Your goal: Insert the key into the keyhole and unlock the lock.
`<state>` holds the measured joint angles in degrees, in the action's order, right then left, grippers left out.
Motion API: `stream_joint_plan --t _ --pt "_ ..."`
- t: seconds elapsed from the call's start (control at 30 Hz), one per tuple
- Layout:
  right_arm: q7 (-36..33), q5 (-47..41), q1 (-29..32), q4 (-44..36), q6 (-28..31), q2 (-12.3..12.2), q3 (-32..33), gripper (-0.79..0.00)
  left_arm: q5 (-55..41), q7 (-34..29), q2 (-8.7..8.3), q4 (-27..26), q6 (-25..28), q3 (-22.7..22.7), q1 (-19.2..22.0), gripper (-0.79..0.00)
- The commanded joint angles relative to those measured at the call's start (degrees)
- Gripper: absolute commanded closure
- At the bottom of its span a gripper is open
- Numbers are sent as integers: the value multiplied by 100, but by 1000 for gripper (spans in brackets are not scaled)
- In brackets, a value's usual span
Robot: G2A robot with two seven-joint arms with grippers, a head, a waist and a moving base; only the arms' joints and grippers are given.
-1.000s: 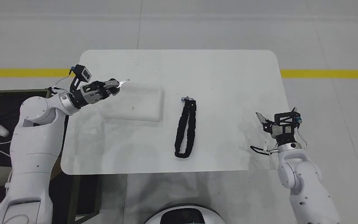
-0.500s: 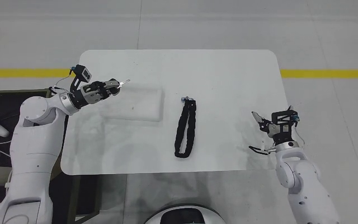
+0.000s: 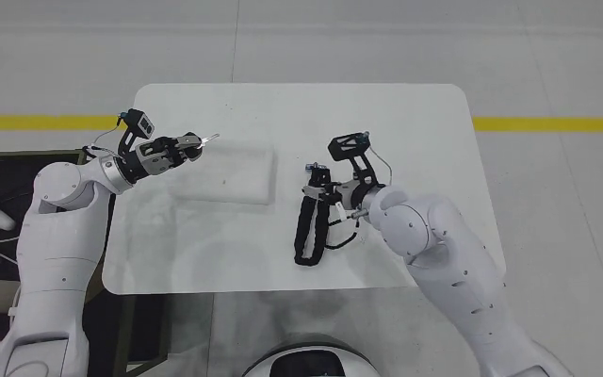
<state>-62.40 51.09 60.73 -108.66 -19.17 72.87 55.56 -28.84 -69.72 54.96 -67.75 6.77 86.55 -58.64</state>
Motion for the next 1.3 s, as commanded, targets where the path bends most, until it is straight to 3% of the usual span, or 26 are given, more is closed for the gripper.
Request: stream_joint_plan --t 0.0,1.13,1.27 --pt "-94 3 -165 52 -34 35 -129 -785 0 0 0 0 0 0 0 0" --pt "-94 3 -165 52 -34 35 -129 -785 0 0 0 0 0 0 0 0" --pt "248 1160 383 -152 33 19 -320 -785 0 0 0 0 0 0 0 0"
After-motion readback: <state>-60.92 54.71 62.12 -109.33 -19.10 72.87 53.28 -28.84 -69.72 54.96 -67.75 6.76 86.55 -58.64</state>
